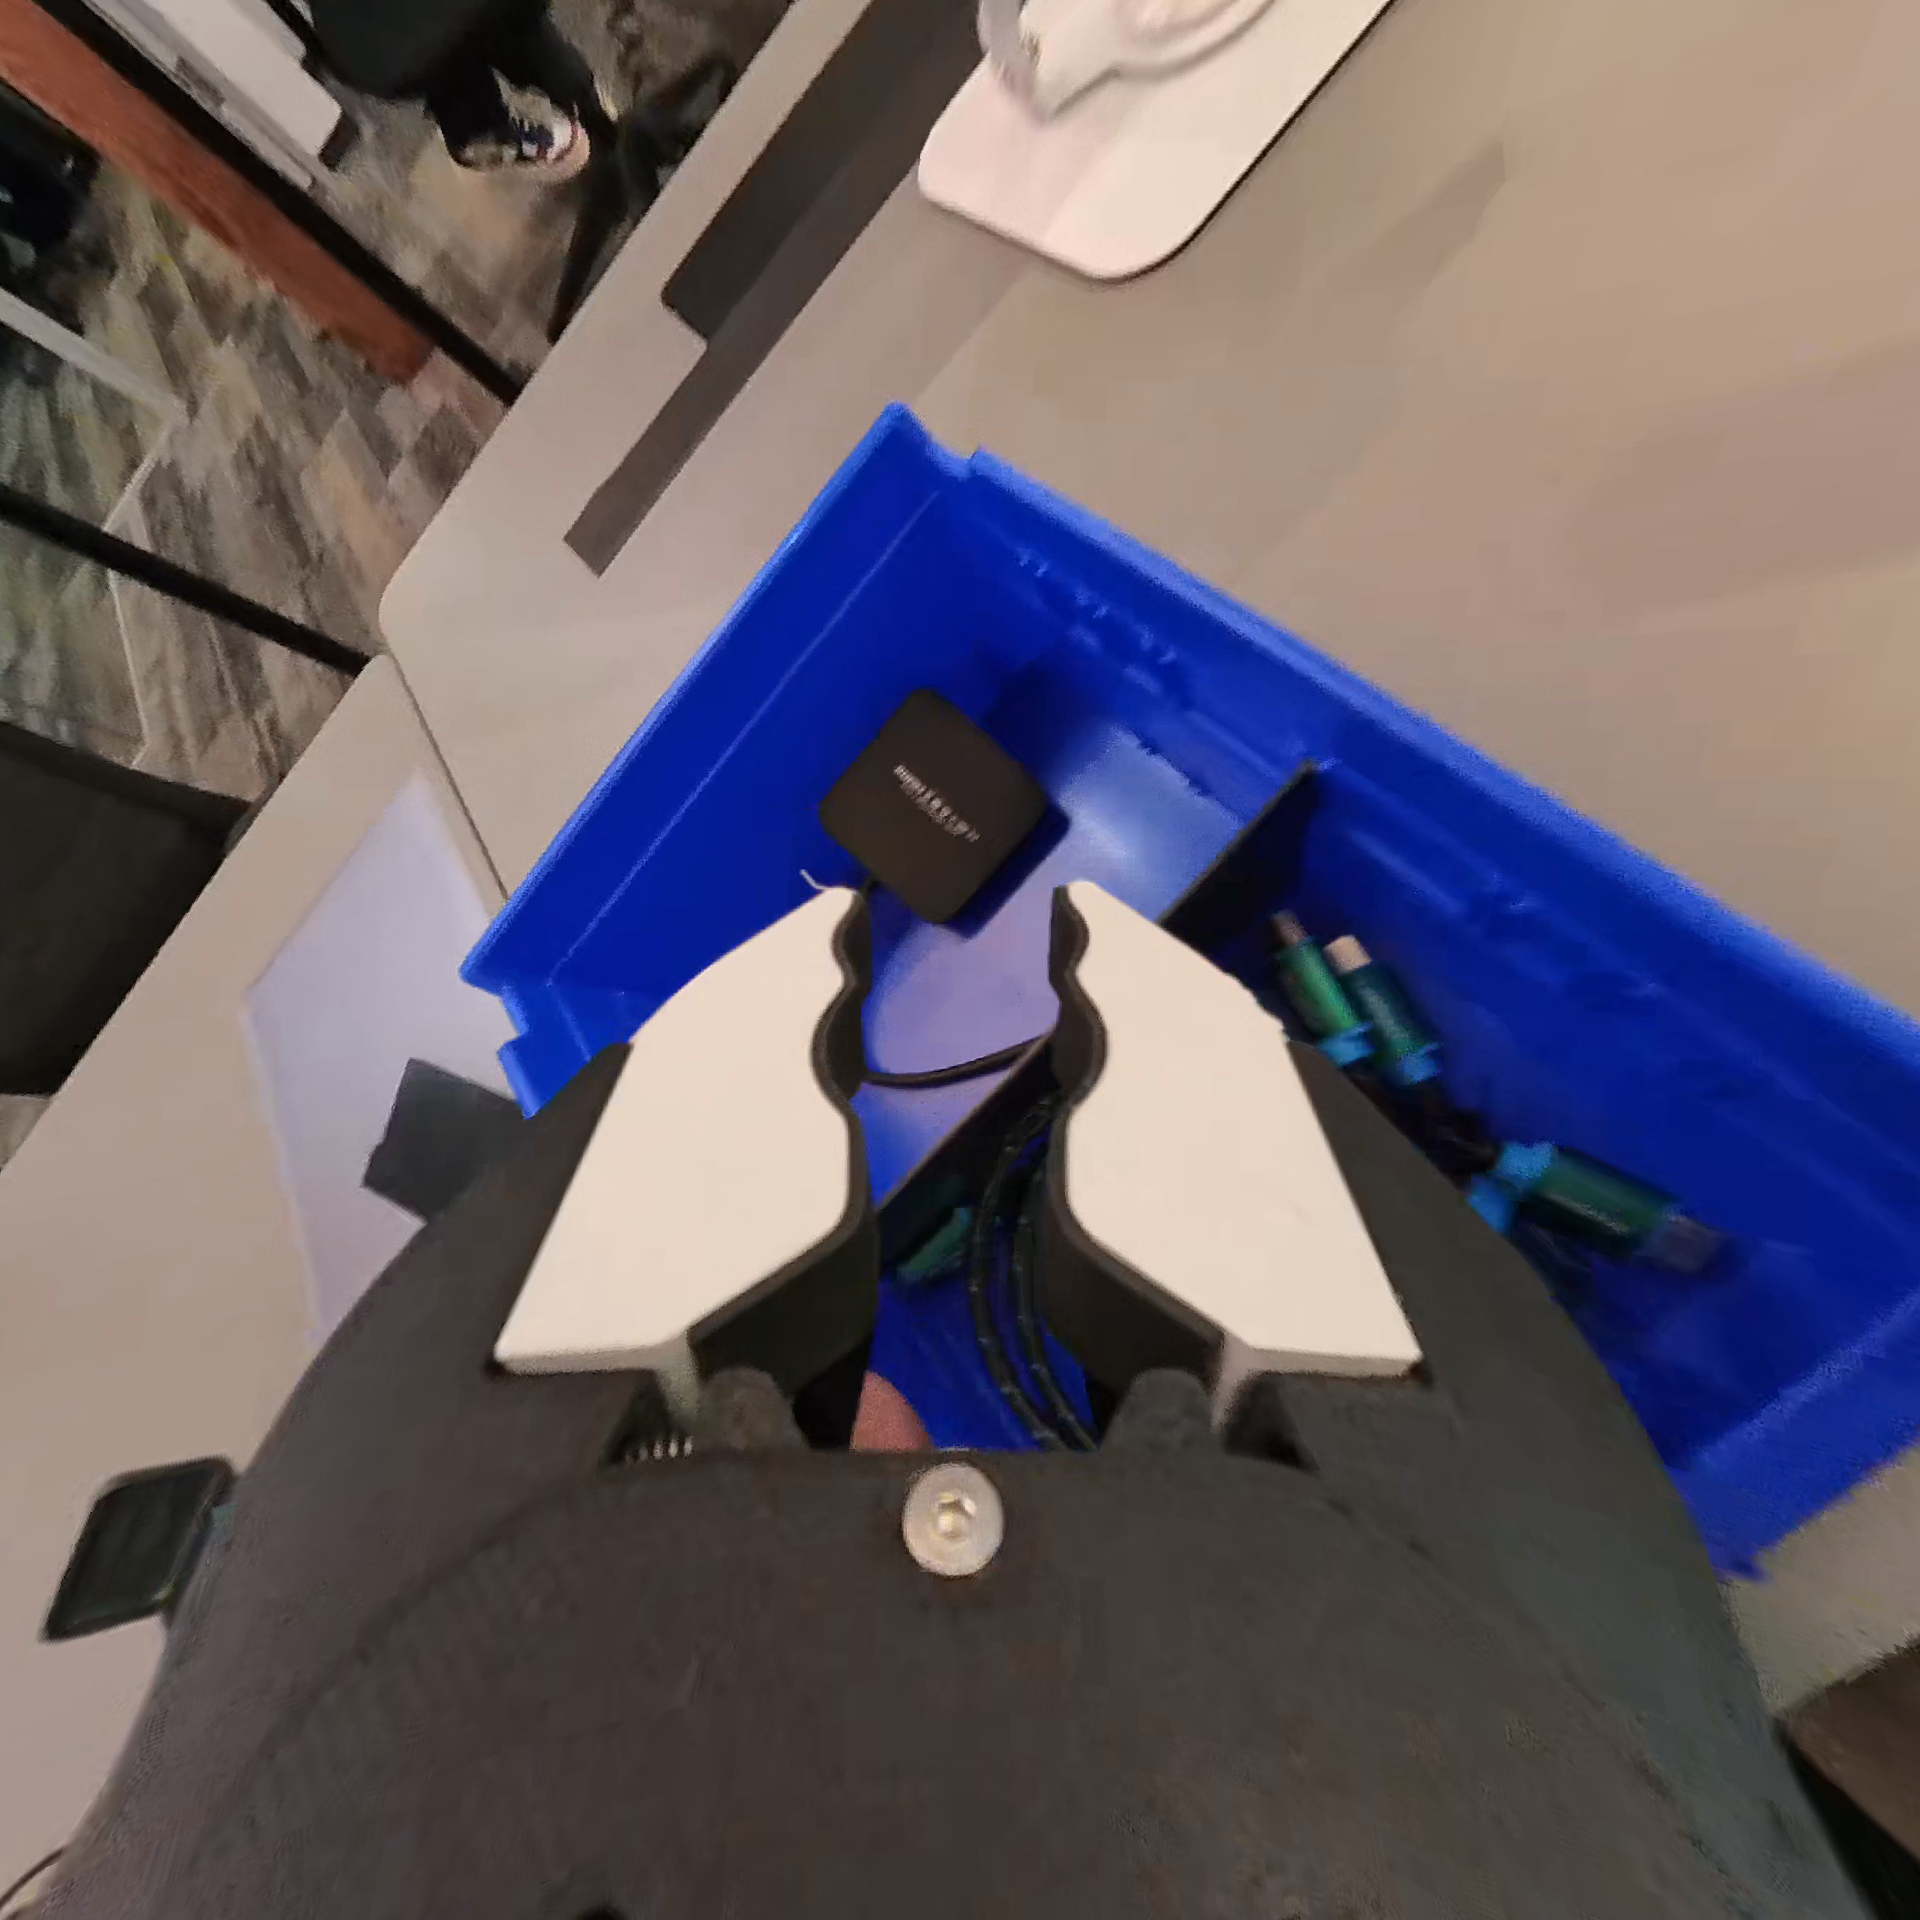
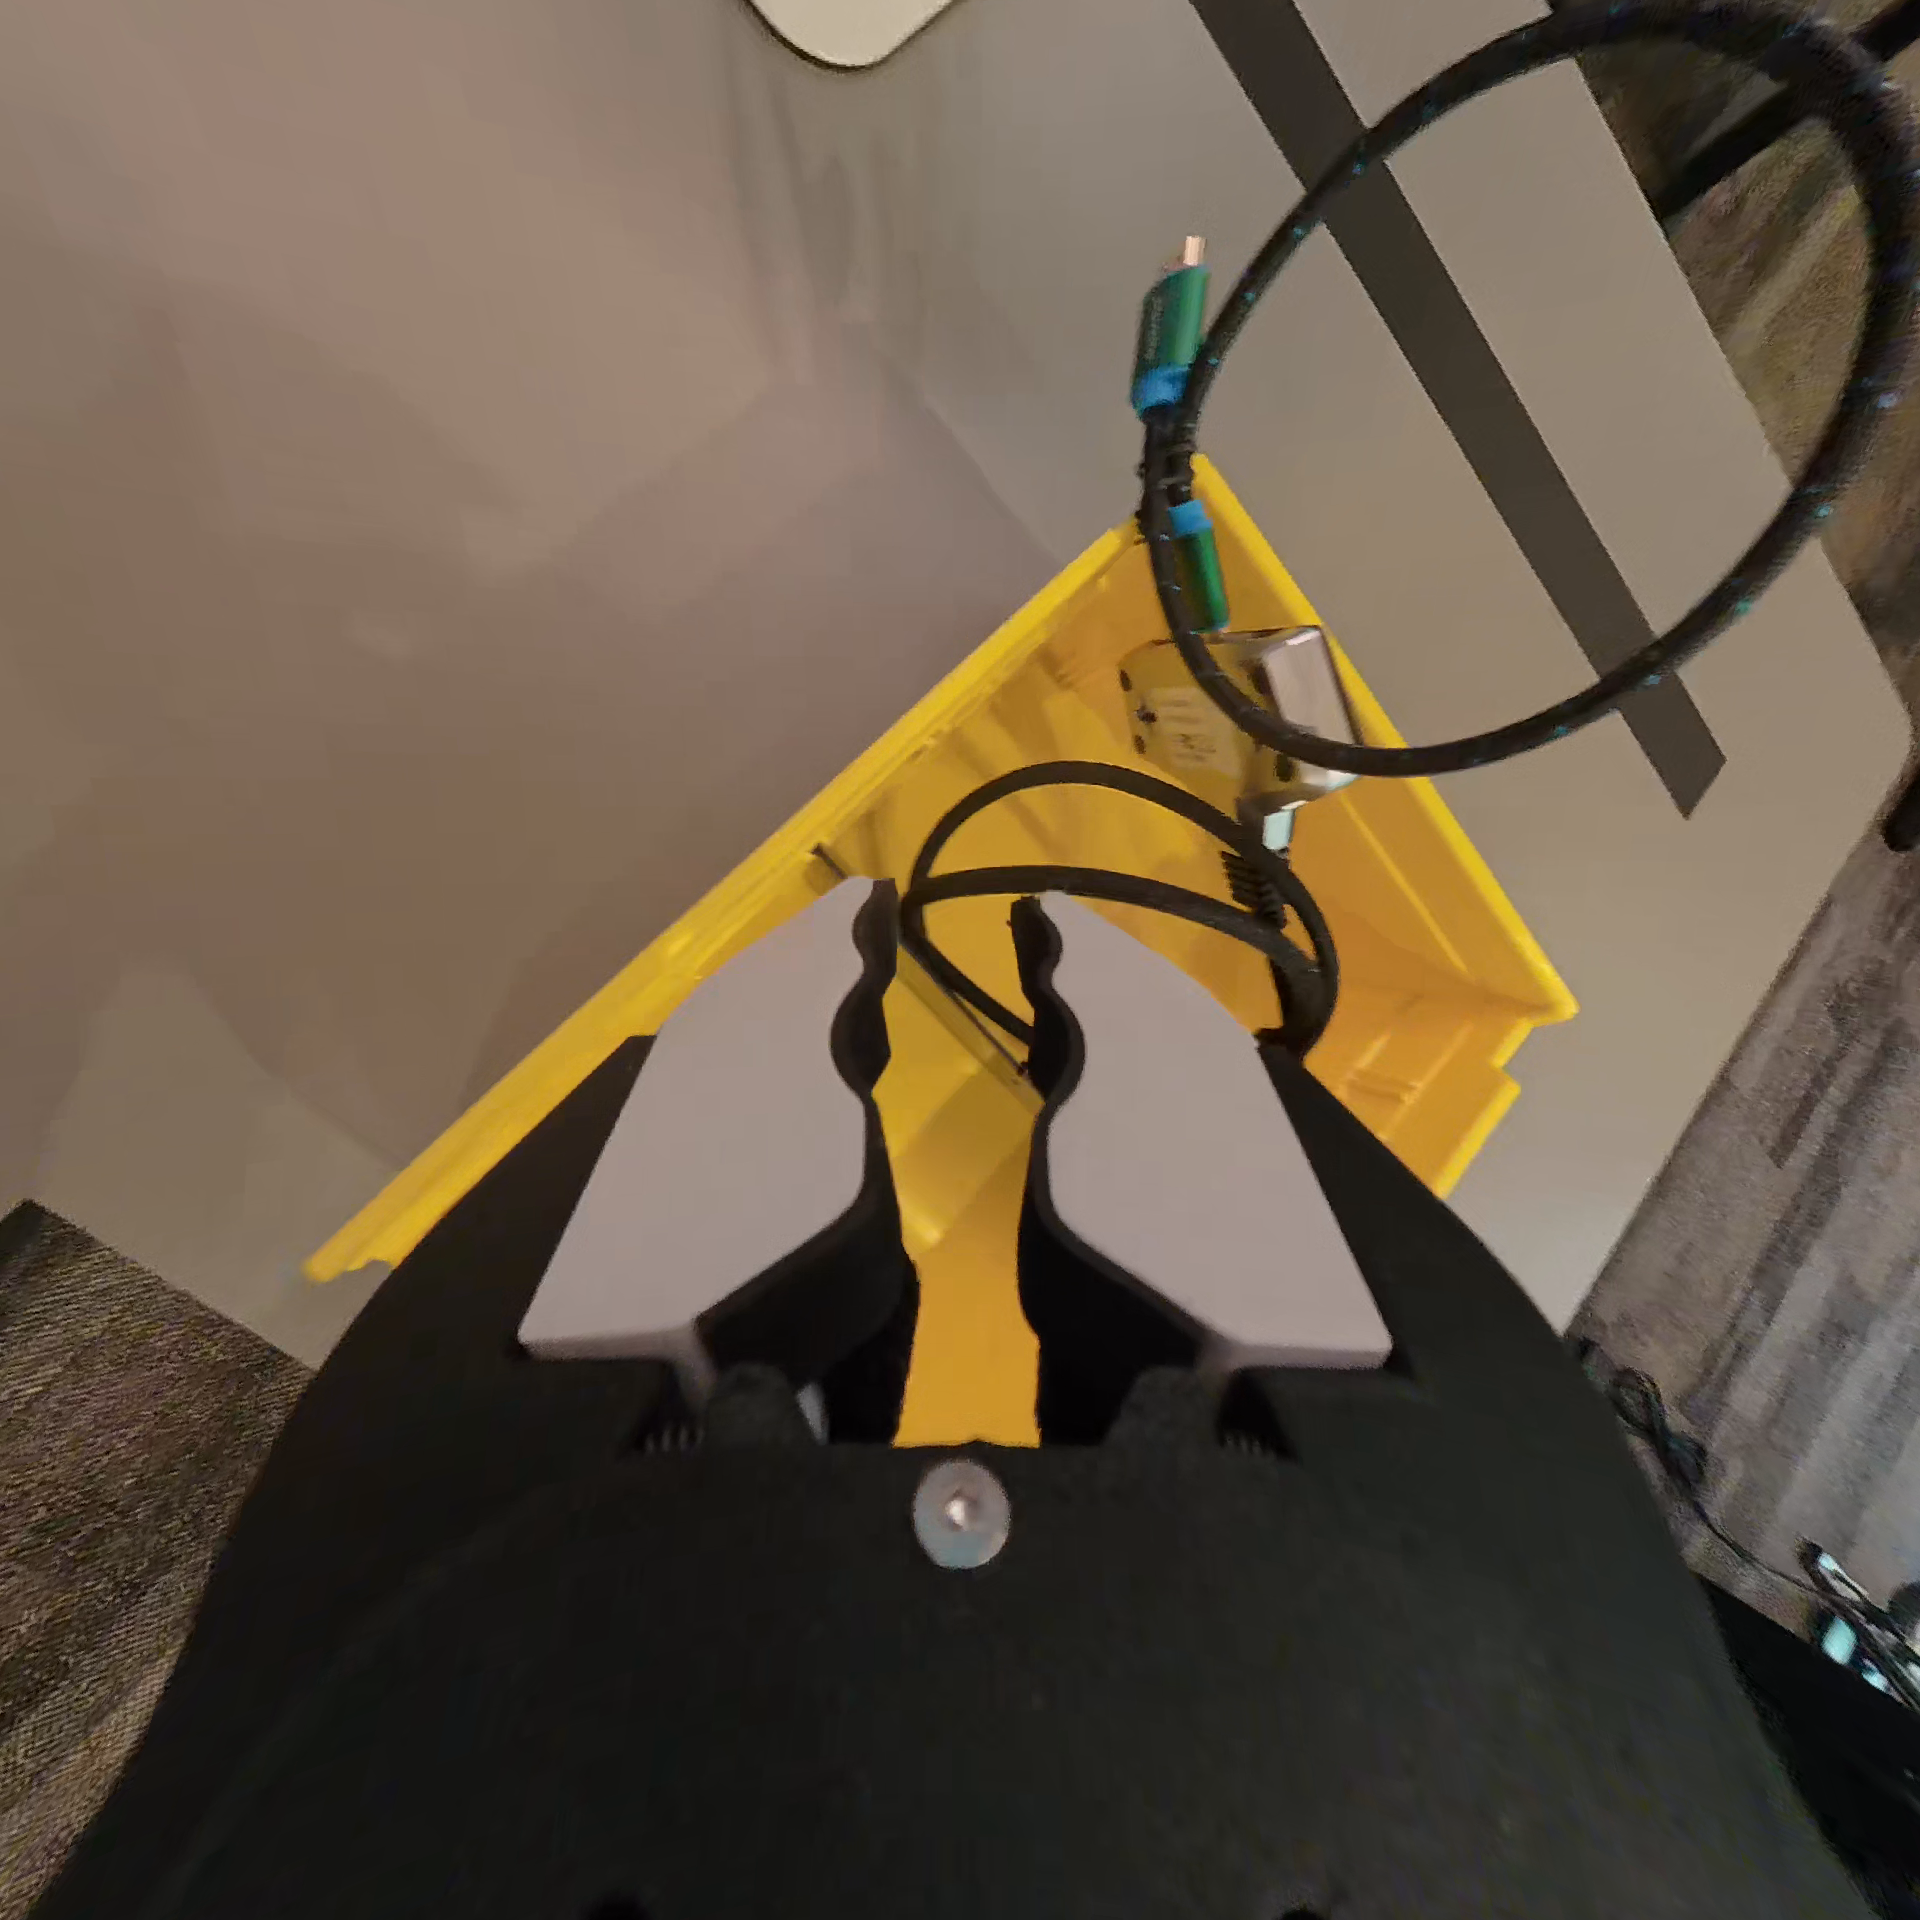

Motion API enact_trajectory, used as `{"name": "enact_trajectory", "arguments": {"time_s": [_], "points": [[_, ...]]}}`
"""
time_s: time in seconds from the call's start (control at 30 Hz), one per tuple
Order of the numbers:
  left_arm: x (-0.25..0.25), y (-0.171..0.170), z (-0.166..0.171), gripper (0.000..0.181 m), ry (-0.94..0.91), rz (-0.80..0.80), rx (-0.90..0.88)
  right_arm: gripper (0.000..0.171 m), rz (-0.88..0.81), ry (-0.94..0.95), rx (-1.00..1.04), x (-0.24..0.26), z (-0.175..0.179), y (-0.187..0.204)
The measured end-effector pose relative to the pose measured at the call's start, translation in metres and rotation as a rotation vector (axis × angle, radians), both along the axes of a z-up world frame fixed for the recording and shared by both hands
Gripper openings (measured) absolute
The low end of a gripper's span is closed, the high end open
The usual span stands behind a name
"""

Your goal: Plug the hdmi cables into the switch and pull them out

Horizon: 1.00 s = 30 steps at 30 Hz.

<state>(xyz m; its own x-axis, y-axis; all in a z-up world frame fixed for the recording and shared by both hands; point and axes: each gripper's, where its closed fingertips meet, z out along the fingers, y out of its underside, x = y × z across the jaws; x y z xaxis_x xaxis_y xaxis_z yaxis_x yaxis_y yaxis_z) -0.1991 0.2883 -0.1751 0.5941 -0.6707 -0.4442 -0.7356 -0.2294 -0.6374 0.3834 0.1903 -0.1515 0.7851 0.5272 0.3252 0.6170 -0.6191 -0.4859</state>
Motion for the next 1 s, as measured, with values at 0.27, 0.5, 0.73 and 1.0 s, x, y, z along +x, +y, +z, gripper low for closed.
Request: {"name": "enact_trajectory", "arguments": {"time_s": [0.27, 0.5, 0.73, 1.0], "points": [[-0.019, 0.067, -0.057, 0.03, 0.418, -0.021, -0.178, 0.021, 0.058, 0.092, 0.026, -0.039, -0.007, -0.019], [-0.044, 0.093, -0.106, 0.018, 0.663, 0.001, -0.364, 0.02, 0.094, 0.104, 0.066, -0.057, 0.002, -0.029], [-0.045, 0.096, -0.112, 0.006, 0.642, -0.004, -0.315, 0.017, 0.099, 0.119, 0.101, -0.06, 0.012, -0.033], [-0.032, 0.088, -0.027, 0.004, 0.388, 0.043, -0.029, 0.018, 0.204, 0.17, 0.174, -0.109, 0.032, -0.031]]}}
